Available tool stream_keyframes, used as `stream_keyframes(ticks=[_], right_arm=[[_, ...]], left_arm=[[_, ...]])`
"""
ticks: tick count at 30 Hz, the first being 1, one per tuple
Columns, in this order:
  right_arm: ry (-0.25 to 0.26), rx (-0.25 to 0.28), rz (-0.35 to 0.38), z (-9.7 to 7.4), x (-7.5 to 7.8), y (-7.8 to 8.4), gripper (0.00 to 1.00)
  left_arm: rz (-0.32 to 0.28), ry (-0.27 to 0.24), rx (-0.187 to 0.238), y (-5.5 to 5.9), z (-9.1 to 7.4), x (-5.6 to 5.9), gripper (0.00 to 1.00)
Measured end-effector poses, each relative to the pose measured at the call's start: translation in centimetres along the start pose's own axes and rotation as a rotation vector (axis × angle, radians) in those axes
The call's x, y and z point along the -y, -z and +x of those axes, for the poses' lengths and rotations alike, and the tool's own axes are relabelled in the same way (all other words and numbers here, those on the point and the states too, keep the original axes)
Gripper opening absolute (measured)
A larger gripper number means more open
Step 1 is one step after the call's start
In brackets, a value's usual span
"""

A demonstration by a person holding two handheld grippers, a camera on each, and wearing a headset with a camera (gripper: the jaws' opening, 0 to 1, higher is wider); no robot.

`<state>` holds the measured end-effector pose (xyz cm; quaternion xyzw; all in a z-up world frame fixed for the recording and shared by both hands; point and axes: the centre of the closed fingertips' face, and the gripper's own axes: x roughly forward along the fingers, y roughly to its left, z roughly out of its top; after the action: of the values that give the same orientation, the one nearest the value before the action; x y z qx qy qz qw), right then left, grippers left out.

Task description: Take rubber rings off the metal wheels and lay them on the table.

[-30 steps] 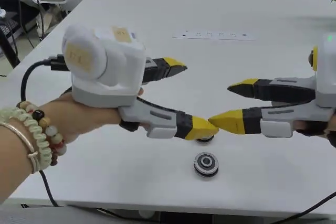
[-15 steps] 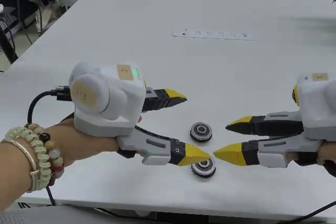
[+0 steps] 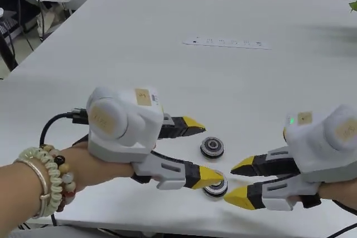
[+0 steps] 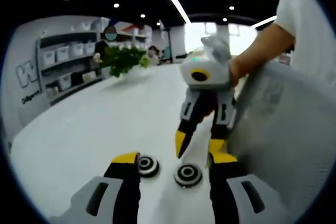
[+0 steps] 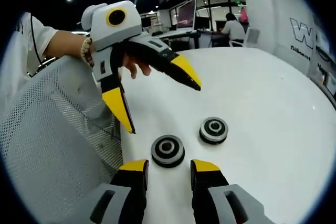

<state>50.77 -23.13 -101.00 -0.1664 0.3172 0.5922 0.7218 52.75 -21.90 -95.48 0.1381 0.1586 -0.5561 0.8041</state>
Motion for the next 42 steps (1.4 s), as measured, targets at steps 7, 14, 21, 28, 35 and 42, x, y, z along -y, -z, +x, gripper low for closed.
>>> stream_keyframes(ticks=[7, 14, 21, 28, 35, 42], right_arm=[[-0.004, -0.015, -0.017, 0.6, -0.3, 0.3, 0.27], [0.002, -0.042, -0.039, 1.0, -0.3, 0.7, 0.23], [0.011, -0.038, -0.039, 0.9, -0.1, 0.7, 0.21], [0.016, -0.049, -0.05, 0.9, 0.0, 0.8, 0.19], [0.015, -0.045, -0.036, 0.8, 0.0, 0.7, 0.18], [0.018, -0.035, -0.024, 0.7, 0.0, 0.4, 0.21]], left_arm=[[-0.002, 0.017, -0.033, 1.0, 1.0, 0.5, 0.44], [0.019, 0.024, -0.076, 2.2, 1.7, 1.0, 0.37], [0.005, 0.028, -0.097, 2.9, 2.0, 1.3, 0.31], [0.007, 0.044, -0.136, 4.0, 2.1, 1.5, 0.25], [0.023, 0.049, -0.133, 4.0, 2.1, 1.7, 0.16], [0.013, 0.054, -0.134, 4.1, 2.2, 1.8, 0.14]])
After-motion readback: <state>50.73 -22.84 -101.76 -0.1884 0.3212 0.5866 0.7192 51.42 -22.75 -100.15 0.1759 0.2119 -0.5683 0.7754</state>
